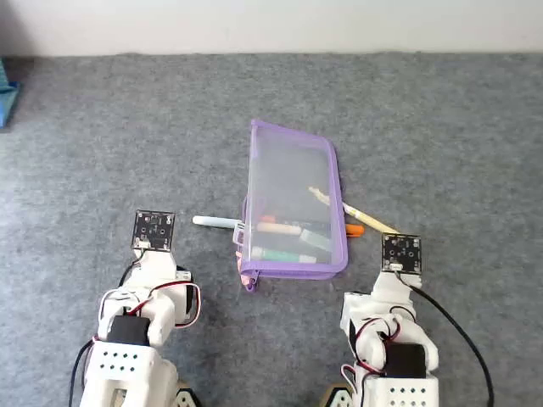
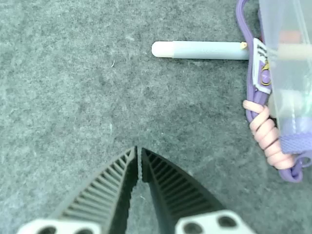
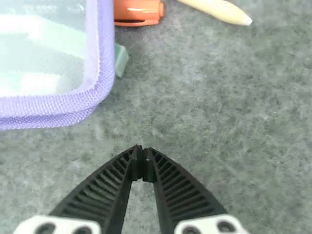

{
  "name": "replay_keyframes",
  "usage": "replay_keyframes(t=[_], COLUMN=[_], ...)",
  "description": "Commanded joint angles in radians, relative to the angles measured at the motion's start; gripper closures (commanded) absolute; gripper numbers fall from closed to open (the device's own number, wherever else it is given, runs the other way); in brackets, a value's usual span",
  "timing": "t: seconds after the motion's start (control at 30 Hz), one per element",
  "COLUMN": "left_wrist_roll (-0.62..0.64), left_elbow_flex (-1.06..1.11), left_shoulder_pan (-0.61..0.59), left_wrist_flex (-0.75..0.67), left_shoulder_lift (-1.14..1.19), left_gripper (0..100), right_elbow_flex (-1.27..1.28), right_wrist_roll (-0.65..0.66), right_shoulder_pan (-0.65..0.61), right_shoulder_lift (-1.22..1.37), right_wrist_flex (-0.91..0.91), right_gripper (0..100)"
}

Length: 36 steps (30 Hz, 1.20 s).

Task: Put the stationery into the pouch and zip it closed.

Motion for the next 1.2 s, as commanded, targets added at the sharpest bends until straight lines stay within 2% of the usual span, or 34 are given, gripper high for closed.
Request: replay_keyframes(t=[0.0,0.07,0.17,0.23,0.33,0.53,0.67,0.9,1.17], left_wrist_roll=[-0.008,-0.008,-0.008,-0.008,-0.008,-0.008,-0.008,-0.008,-0.008], left_elbow_flex=[-0.007,-0.007,-0.007,-0.007,-0.007,-0.007,-0.007,-0.007,-0.007], left_shoulder_pan=[-0.002,-0.002,-0.002,-0.002,-0.002,-0.002,-0.002,-0.002,-0.002], left_wrist_flex=[-0.020,-0.020,-0.020,-0.020,-0.020,-0.020,-0.020,-0.020,-0.020], left_shoulder_lift=[-0.011,-0.011,-0.011,-0.011,-0.011,-0.011,-0.011,-0.011,-0.011], left_gripper=[99,99,99,99,99,99,99,99,99], right_elbow_flex=[0.017,0.017,0.017,0.008,-0.044,-0.091,-0.091,-0.141,-0.334], right_wrist_roll=[-0.005,0.017,0.178,0.222,0.206,0.080,0.075,0.104,0.081], right_shoulder_pan=[-0.018,-0.022,-0.050,-0.074,-0.120,-0.351,-0.420,-0.435,-0.435], right_shoulder_lift=[0.002,0.002,0.002,0.002,0.013,0.013,0.013,0.127,0.630], right_wrist_flex=[-0.002,-0.027,-0.074,-0.119,-0.157,-0.127,-0.130,-0.147,-0.348], right_gripper=[99.0,99.0,99.0,99.1,99.1,99.1,99.1,99.1,99.1])
